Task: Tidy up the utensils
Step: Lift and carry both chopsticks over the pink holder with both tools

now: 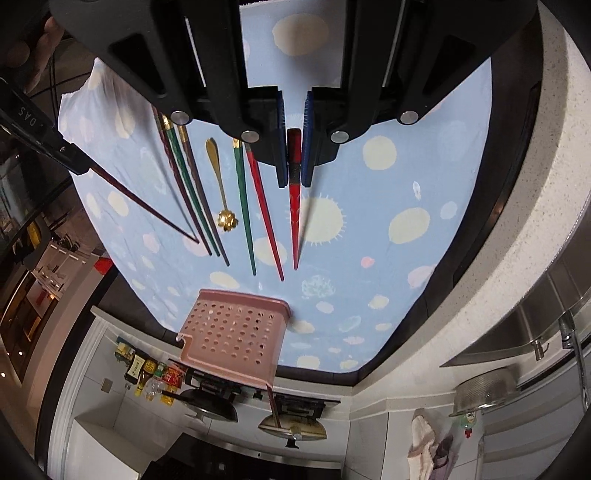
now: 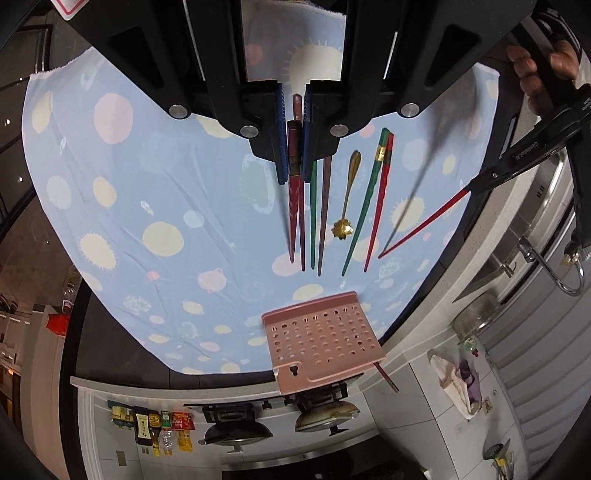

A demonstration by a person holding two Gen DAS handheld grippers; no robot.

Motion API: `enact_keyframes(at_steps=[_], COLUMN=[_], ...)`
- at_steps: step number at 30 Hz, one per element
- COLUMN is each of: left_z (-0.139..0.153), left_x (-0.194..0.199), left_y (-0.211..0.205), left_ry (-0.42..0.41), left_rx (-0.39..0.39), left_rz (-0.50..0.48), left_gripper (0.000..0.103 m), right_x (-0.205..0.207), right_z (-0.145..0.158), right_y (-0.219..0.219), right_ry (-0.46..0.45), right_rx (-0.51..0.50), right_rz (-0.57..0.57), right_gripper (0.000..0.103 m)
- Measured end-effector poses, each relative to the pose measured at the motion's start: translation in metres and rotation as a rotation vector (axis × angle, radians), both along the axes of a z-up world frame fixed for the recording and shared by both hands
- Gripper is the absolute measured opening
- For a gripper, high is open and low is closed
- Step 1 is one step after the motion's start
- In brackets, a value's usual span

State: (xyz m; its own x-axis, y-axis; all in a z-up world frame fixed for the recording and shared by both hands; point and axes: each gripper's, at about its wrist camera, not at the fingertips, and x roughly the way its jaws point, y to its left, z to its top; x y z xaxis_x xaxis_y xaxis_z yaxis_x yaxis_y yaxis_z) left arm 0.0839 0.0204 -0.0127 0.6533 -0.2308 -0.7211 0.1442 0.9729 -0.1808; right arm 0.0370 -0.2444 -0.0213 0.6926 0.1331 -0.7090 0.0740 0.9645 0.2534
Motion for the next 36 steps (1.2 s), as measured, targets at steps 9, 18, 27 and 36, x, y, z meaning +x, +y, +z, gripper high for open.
enact_keyframes(at_steps=[9, 18, 27, 36], left_z=[0.05, 0.081, 0.11, 0.153], left_x=[0.016, 0.048, 0.086, 0.116], left_y=[0.006, 0.006, -0.001, -0.016], left_ry=[-0.108, -0.172, -0.235, -0.325], left_rx=[-0.044, -0.072, -0.076, -0.085], left_rz=[0.017, 0.027, 0.023, -0.007], left_gripper=[0.007, 0.007, 0.007, 0.007], right_x=[0.018, 0.047, 0.078, 0.113], right_z=[0.043, 0.066, 0.089, 0.118], right_y=[-0.016, -0.031, -0.046, -0.052], right_ry=[-0.108, -0.172, -0.222, -0.277], right_rx=[0.026, 0.041, 0.036, 0.057], right_rz=[-0.028, -0.054, -0.074, -0.057], right_gripper=[0.007, 0.007, 0.007, 0.007])
